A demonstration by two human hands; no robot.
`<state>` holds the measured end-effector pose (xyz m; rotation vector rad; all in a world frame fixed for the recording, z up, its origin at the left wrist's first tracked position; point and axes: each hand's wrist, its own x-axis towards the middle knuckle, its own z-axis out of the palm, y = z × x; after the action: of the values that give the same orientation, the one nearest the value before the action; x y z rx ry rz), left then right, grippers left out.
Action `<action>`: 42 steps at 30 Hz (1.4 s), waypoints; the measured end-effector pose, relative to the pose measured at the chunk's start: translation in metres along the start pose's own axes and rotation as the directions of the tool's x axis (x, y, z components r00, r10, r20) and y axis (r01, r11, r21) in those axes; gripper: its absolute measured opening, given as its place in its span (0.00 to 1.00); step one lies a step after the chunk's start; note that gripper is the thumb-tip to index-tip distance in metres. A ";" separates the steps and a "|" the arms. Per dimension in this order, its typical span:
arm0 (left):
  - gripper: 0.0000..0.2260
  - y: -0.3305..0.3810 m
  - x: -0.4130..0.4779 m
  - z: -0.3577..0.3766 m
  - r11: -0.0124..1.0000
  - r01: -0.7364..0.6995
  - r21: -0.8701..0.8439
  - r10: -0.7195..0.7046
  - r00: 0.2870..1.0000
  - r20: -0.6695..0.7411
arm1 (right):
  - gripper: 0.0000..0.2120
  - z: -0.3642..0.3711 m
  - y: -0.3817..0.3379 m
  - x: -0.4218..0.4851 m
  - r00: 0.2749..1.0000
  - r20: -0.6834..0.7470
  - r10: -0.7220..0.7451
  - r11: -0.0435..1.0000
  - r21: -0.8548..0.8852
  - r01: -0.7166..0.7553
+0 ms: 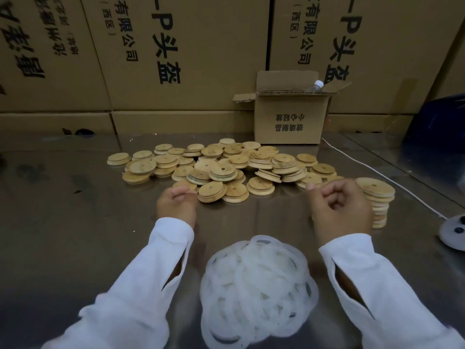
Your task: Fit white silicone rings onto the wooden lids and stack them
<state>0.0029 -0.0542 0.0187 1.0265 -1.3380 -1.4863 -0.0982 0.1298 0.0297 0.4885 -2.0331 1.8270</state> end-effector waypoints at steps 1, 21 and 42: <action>0.09 0.001 0.007 0.004 0.998 -0.032 0.061 0.032 0.999 -0.001 | 0.10 0.003 0.000 -0.005 0.996 0.061 -0.066 0.998 -0.015 0.067; 0.31 0.007 0.010 0.035 0.732 -0.449 0.513 0.262 0.880 0.396 | 0.11 0.009 0.005 -0.009 0.958 0.274 -0.085 0.996 0.034 0.079; 0.13 0.005 -0.056 0.000 0.990 0.021 -0.138 0.070 0.780 0.622 | 0.01 0.010 -0.013 -0.022 0.714 0.697 0.073 0.911 0.245 -0.332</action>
<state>0.0198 -0.0009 0.0256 0.4138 -1.6556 -1.9693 -0.0733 0.1189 0.0294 1.2407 -2.2508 2.4371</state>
